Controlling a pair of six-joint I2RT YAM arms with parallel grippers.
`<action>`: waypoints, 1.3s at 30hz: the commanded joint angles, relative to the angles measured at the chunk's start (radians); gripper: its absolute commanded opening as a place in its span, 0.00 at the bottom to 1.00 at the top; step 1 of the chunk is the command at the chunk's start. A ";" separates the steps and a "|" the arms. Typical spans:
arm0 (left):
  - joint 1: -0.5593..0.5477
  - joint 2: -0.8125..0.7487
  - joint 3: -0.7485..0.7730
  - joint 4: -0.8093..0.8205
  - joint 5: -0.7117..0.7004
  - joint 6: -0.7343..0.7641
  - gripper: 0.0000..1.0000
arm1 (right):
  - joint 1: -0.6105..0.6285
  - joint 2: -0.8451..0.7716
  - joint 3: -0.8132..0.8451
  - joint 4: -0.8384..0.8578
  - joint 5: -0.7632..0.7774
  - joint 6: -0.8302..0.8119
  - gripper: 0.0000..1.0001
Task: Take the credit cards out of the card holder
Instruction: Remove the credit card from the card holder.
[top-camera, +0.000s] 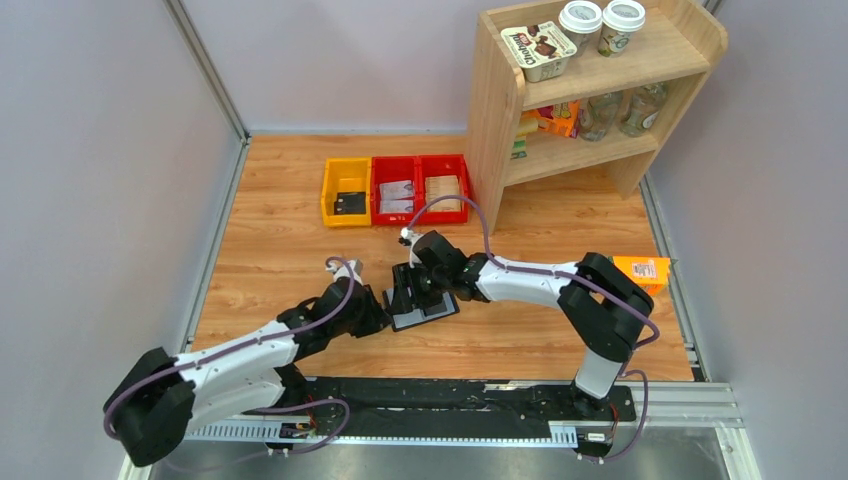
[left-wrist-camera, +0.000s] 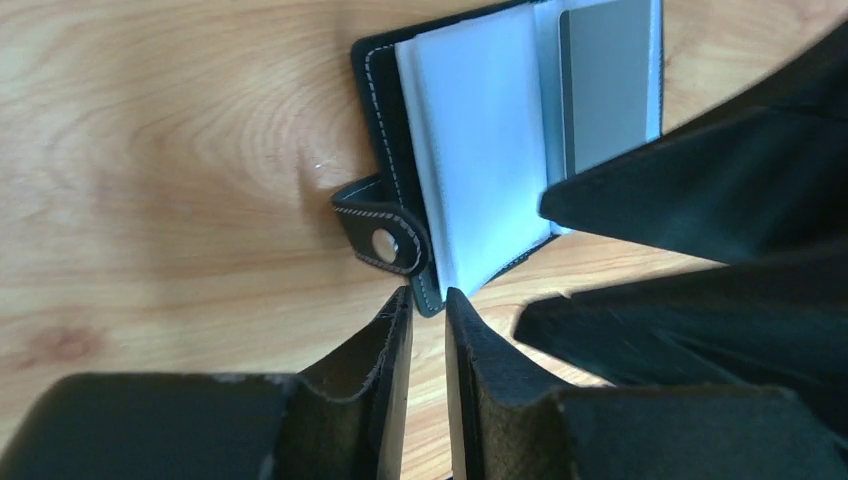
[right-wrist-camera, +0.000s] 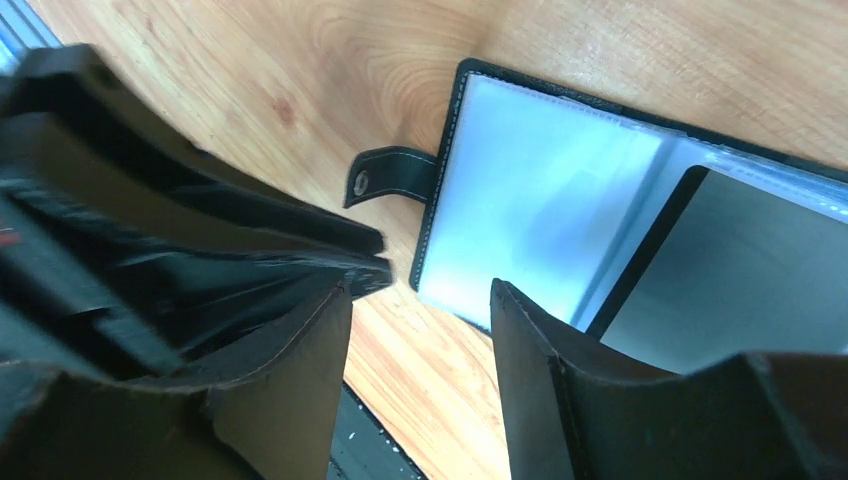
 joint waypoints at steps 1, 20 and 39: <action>-0.004 -0.183 -0.030 -0.123 -0.090 -0.059 0.29 | 0.004 0.054 0.032 0.072 -0.055 0.027 0.57; -0.004 -0.046 0.163 0.040 0.061 -0.029 0.40 | -0.134 -0.174 -0.043 -0.079 0.117 -0.044 0.56; 0.052 0.401 0.216 0.273 0.156 -0.087 0.40 | -0.206 -0.096 -0.149 0.047 0.036 -0.012 0.36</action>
